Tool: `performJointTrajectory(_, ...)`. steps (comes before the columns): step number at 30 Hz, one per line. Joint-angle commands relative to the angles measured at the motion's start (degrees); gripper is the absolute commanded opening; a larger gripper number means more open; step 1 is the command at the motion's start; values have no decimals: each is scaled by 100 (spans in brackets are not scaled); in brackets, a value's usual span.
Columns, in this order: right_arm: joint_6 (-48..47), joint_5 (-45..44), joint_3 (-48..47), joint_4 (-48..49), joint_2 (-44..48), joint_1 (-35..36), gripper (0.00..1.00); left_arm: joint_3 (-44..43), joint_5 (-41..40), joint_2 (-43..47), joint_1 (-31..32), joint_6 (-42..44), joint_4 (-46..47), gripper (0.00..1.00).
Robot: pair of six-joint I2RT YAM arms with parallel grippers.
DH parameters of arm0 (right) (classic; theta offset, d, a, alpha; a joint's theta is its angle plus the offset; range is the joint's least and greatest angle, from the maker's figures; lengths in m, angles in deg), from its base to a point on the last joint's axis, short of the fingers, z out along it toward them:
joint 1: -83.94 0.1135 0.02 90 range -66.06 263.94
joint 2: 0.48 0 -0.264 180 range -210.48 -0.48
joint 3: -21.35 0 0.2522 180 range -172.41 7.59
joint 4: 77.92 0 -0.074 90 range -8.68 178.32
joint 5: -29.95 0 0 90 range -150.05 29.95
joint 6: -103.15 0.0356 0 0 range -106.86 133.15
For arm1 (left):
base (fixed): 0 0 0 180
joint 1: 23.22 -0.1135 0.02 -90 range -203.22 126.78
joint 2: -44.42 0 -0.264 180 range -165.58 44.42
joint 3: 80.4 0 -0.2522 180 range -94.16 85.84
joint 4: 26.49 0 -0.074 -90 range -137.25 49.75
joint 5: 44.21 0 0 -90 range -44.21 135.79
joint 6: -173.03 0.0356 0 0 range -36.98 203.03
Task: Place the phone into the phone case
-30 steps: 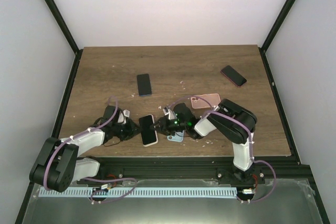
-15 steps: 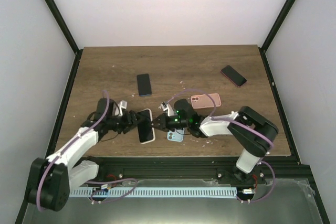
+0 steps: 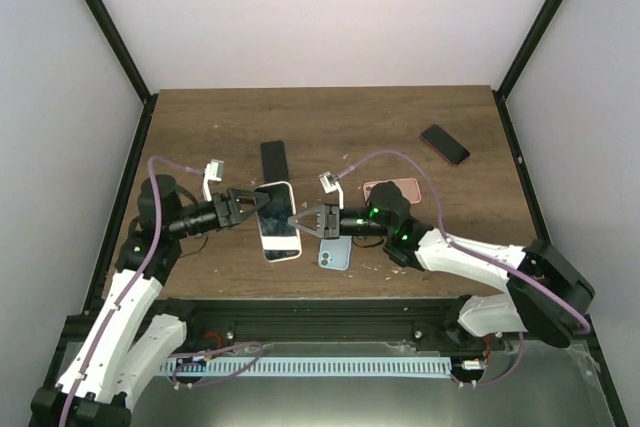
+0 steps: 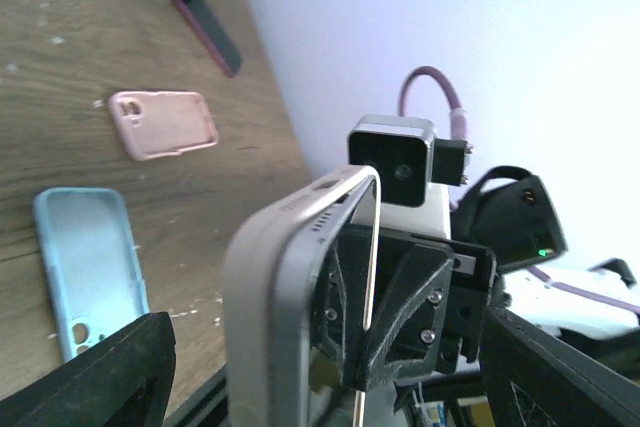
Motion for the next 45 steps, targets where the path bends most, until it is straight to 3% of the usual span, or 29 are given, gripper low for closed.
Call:
performJointTrajectory(1,401,332,263,1410,454,-19,4,285,862,246,-27,-900,1256,83)
performJointTrajectory(8,746,536,304,1811,497,-19,5,1024,1209,484,-27,-2481,3596,77)
performJointTrajectory(13,1070,683,336,2352,361,-23,5,1433,1149,509,-25,-3363,4918,66)
performJointTrajectory(19,1266,762,364,2669,236,-19,5,1488,1052,518,-29,-3558,5096,53)
performJointTrajectory(25,1327,781,387,2667,174,-10,11,1466,1003,457,-29,-3649,5211,23)
performJointTrajectory(32,1293,715,331,2486,166,-10,27,1244,984,477,-29,-2779,3922,0)
performJointTrajectory(35,1268,697,265,2364,132,-2,26,1148,973,462,-27,-2553,3457,0)
performJointTrajectory(39,1226,573,170,2035,111,7,17,1098,977,441,-29,-2523,3312,4)
performJointTrajectory(43,1330,195,213,1928,161,8,12,984,1087,350,-25,-2335,3023,15)
performJointTrajectory(44,1378,76,223,1918,184,8,11,964,1111,332,-29,-2306,2968,20)
performJointTrajectory(45,1422,-104,255,1910,217,8,10,949,1117,323,-26,-2283,2857,32)
